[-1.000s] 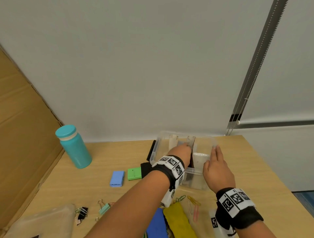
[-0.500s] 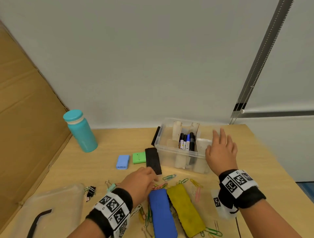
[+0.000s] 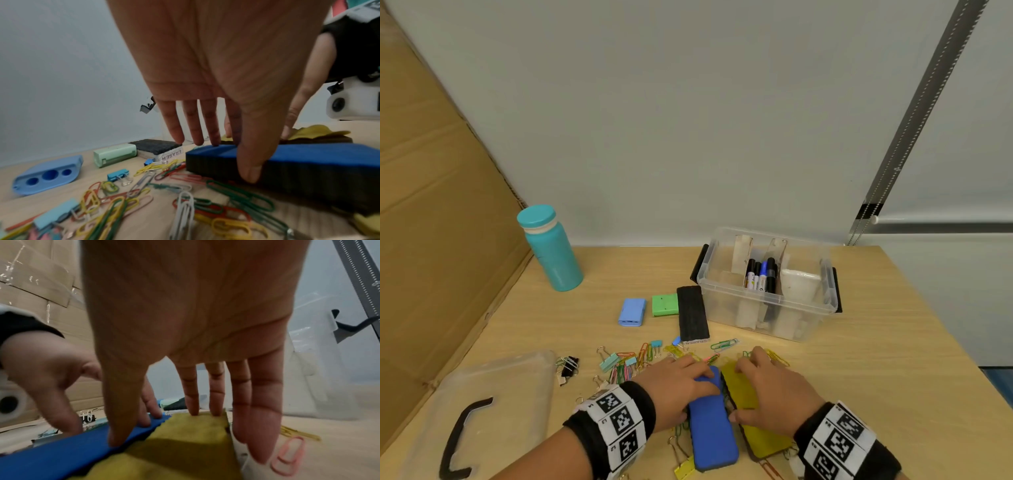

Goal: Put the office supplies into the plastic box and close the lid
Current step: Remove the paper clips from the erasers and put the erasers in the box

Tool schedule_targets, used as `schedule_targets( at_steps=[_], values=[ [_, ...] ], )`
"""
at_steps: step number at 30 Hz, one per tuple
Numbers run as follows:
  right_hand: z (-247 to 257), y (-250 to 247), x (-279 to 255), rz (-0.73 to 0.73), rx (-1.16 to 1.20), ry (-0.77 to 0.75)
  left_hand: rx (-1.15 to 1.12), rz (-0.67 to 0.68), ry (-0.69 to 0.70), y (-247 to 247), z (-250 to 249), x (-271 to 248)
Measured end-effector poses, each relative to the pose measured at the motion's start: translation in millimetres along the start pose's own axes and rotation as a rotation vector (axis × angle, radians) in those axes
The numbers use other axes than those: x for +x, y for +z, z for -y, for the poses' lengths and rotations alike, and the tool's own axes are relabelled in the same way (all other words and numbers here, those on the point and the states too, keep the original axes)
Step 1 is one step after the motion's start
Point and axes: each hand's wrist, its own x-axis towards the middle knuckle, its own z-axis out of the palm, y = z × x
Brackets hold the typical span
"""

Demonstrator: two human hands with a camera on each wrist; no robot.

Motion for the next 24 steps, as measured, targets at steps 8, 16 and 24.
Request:
schedule_targets(
  at_steps=[8, 16, 24],
  values=[
    [1.5, 5.5, 7.3, 0.025, 0.065, 0.056, 0.079, 0.067, -0.011, 1.5, -4.4, 10.8],
    [-8.5, -16.0, 5.7, 0.011, 0.369, 0.043, -0.053, 0.014, -0.041, -2.5, 4.7, 8.7],
    [-28.9, -56.9, -0.8, -0.132, 1.07, -0.038, -0.791, -0.229, -0.195, -14.9, 36.7, -19.1]
  ],
)
